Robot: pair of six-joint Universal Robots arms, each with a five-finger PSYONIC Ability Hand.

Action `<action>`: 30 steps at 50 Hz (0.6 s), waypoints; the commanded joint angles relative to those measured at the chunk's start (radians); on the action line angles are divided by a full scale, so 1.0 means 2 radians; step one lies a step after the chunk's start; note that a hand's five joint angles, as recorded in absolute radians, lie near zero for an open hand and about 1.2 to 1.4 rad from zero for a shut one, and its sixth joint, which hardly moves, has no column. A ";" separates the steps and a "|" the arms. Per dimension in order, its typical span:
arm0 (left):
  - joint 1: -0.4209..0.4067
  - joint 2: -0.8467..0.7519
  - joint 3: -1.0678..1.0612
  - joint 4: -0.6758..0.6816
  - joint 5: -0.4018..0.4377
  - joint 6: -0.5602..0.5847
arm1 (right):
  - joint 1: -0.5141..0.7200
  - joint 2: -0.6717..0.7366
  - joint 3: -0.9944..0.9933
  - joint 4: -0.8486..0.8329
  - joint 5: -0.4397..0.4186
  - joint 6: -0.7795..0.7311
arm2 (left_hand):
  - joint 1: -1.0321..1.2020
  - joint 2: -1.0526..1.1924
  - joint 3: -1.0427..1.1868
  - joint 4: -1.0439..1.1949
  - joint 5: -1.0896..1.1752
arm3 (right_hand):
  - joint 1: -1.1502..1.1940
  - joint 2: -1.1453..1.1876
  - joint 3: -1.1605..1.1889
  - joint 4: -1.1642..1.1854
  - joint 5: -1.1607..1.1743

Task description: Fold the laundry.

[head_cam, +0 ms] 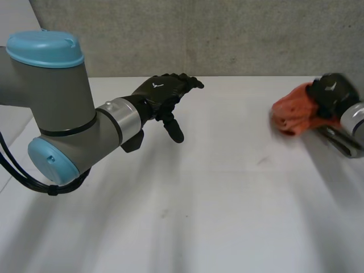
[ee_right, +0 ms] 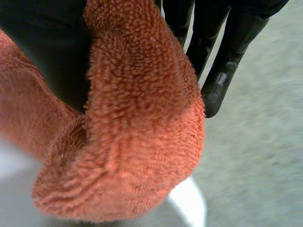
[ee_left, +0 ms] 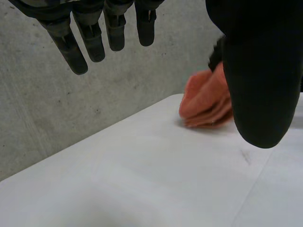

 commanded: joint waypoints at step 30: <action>-0.006 -0.011 -0.022 0.008 -0.011 -0.005 | -0.174 0.118 -0.129 -0.017 -0.125 0.109 | 0.010 0.006 0.002 0.005 -0.003 | 0.260 0.116 0.138 0.104 0.188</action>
